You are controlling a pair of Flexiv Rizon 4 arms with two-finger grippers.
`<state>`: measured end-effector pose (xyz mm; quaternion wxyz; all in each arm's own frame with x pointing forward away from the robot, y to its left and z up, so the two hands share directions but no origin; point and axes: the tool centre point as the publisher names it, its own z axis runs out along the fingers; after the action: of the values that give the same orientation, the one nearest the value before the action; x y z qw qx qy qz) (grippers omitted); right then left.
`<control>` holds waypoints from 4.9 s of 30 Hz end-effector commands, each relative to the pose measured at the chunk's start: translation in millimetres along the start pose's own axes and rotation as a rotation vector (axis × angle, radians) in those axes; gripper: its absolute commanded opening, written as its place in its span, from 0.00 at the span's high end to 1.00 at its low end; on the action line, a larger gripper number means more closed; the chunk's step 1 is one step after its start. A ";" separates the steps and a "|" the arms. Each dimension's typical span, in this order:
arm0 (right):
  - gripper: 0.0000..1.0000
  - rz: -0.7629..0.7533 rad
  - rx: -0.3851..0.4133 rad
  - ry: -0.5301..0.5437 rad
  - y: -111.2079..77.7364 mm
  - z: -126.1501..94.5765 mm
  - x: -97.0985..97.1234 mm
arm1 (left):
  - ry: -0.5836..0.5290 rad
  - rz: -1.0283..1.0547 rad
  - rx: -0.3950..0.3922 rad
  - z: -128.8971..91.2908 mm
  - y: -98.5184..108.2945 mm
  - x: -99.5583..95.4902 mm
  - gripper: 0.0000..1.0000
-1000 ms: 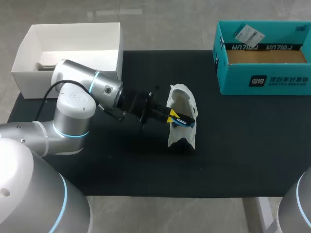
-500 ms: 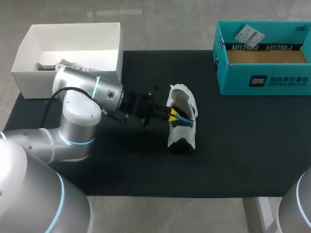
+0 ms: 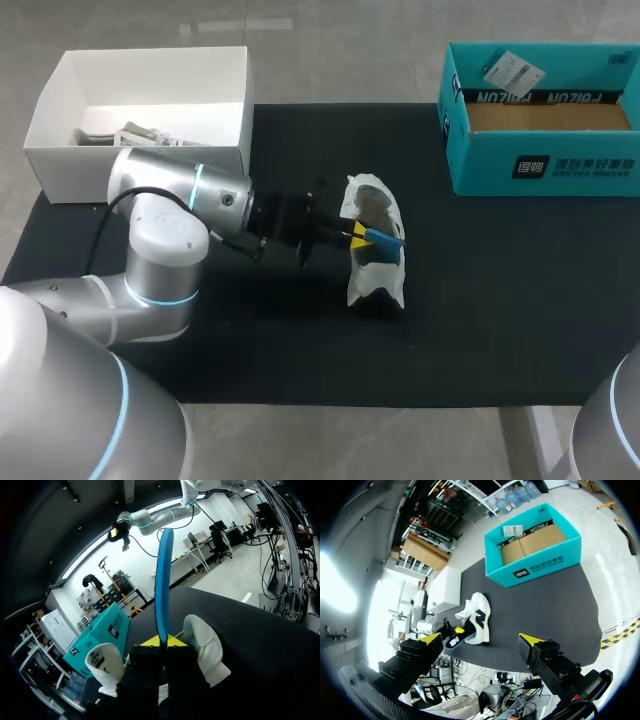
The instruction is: Take the shoe out of the shoebox, open the shoe tongue, remove and reinsert the insole, then place the shoe into the shoebox
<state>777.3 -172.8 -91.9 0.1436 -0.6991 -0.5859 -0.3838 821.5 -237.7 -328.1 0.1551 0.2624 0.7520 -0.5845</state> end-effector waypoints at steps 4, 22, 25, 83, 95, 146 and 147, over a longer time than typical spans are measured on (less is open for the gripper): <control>0.00 0.002 0.000 -0.002 -0.1 0.6 0.2 | 0.002 -0.003 0.002 -4.2 -9.8 2.8 1.00; 0.00 0.002 0.000 -0.002 -0.1 0.6 0.2 | -0.022 -0.047 -0.077 -5.1 19.8 -3.9 0.42; 0.00 0.002 0.000 -0.002 -0.1 0.6 0.2 | -0.019 -0.045 -0.045 -9.3 7.4 -2.4 0.00; 0.00 0.002 0.000 -0.002 -0.1 0.6 0.2 | 0.009 -0.052 -0.018 -6.1 3.3 0.8 0.62; 0.00 0.002 0.000 -0.002 -0.1 0.6 0.2 | 0.076 -0.003 -0.004 -1.5 -9.9 11.3 1.00; 0.00 0.002 0.000 -0.002 -0.1 0.6 0.2 | 0.045 0.172 -0.176 18.6 20.5 15.0 1.00; 0.00 0.002 0.000 -0.002 -0.1 0.6 0.2 | 0.046 0.187 -0.188 19.1 22.3 15.7 1.00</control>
<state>777.1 -172.8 -92.1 0.1436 -0.6991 -0.5858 -0.3840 822.3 -240.9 -355.7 0.2087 0.3292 0.7743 -0.4984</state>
